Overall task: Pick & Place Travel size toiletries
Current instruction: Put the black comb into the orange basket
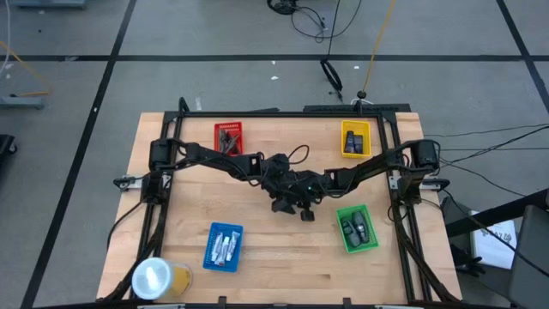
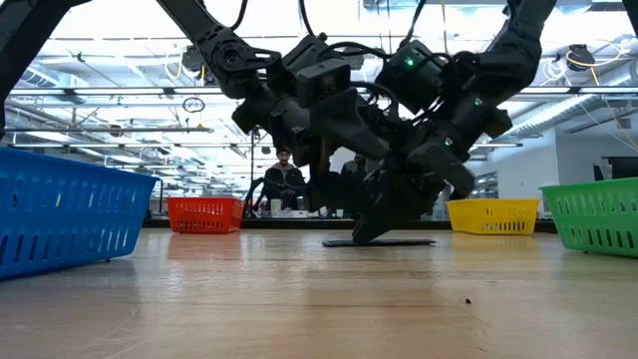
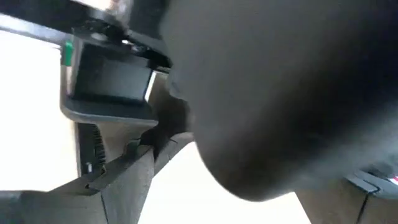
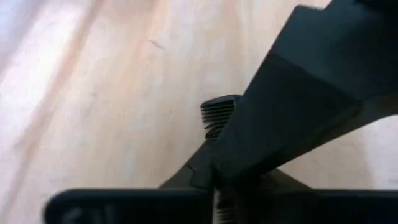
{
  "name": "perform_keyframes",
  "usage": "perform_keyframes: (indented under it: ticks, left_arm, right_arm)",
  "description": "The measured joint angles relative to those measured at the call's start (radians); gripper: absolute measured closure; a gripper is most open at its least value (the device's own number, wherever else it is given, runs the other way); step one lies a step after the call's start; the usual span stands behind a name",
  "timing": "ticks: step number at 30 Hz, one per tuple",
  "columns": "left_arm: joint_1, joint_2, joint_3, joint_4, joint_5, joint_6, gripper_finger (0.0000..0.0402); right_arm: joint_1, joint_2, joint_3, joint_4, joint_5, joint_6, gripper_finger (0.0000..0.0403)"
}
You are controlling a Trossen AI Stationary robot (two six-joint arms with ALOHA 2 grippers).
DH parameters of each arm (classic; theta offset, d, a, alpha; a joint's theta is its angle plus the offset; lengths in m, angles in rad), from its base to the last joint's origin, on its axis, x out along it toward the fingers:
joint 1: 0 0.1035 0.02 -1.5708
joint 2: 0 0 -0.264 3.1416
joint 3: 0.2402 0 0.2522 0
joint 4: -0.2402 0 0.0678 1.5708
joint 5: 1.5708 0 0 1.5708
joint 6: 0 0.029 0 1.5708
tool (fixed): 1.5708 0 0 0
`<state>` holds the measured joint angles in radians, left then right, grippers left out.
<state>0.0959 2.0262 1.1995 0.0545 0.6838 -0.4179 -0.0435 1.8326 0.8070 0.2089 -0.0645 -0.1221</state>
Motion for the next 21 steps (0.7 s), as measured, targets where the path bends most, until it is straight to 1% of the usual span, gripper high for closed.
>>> perform_keyframes:
  ticks: [2,7,10,12,15,21]
  left_arm:
    - [-0.001,-0.002,0.000,-0.001,0.004,0.003,0.0053]
    - [0.001,-0.003,0.000,-0.021,0.005,0.018,0.0053]
    - [0.009,-0.012,0.000,-0.072,0.013,0.023,0.0053]
    - [0.013,-0.017,-0.005,-0.119,0.035,0.023,0.0053]
    - [0.013,-0.036,-0.004,-0.141,0.036,0.046,0.0053]
    - [0.020,-0.050,-0.003,-0.174,0.009,0.102,0.0053]
  right_arm:
    - [0.000,0.000,0.000,-0.001,-0.027,-0.008,0.0393]
    - [0.011,0.000,0.000,-0.007,-0.026,-0.028,0.0402]
    - [0.024,-0.002,0.000,0.010,-0.005,-0.048,0.0401]
    - [0.029,-0.025,-0.001,0.017,0.031,-0.064,0.0401]
    - [0.040,-0.067,-0.003,0.018,0.090,-0.093,0.0401]
    - [0.074,-0.126,-0.004,0.025,0.100,-0.109,0.0401]
